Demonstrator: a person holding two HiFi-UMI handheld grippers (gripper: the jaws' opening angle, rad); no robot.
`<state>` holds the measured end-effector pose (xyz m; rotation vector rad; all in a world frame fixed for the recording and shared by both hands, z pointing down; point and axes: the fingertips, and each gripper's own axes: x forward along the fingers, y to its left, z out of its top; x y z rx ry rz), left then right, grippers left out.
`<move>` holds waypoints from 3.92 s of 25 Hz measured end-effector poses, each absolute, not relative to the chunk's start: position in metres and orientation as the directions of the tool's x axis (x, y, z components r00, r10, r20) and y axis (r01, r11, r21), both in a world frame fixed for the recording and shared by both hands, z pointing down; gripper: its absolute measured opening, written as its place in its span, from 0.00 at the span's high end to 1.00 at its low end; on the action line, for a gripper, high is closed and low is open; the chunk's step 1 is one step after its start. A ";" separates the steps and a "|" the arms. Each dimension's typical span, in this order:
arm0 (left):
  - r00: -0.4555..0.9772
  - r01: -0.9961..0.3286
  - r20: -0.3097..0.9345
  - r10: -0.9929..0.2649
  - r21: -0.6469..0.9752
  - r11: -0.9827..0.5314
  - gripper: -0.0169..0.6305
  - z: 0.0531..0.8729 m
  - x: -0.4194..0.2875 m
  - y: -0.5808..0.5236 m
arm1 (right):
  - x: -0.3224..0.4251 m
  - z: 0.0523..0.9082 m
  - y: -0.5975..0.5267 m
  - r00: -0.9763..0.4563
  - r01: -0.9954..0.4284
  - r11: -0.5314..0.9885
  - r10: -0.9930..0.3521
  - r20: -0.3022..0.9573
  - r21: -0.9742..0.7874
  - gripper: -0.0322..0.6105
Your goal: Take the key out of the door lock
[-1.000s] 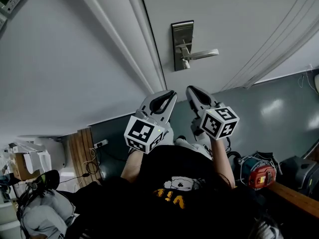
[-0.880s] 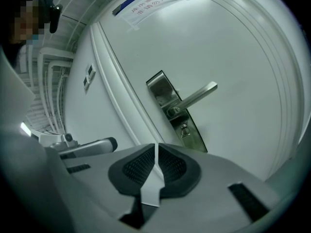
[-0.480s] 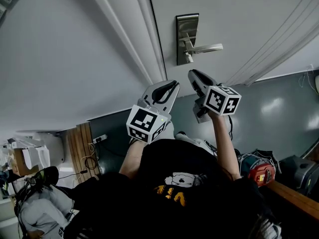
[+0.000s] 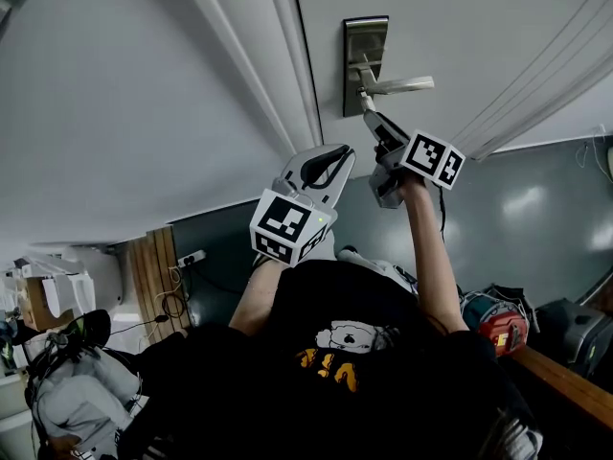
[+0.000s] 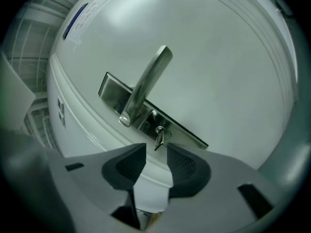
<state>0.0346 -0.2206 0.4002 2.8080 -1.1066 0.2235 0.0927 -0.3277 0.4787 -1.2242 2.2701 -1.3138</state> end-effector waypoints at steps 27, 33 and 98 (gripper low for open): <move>0.703 -0.707 0.178 -0.689 0.063 -0.705 0.93 0.401 0.019 -0.232 | 0.087 0.487 -0.363 -0.571 -0.263 0.167 -0.821 0.014 -0.950 0.89; 0.704 -0.706 0.177 -0.688 0.067 -0.705 0.93 0.401 0.018 -0.232 | 0.088 0.487 -0.362 -0.549 -0.206 0.127 -0.836 0.008 -0.970 0.90; 0.677 -0.728 0.274 -0.683 0.112 -0.677 0.93 0.431 0.010 -0.184 | 0.097 0.480 -0.238 -0.616 -0.212 0.144 -0.787 0.018 -0.967 0.92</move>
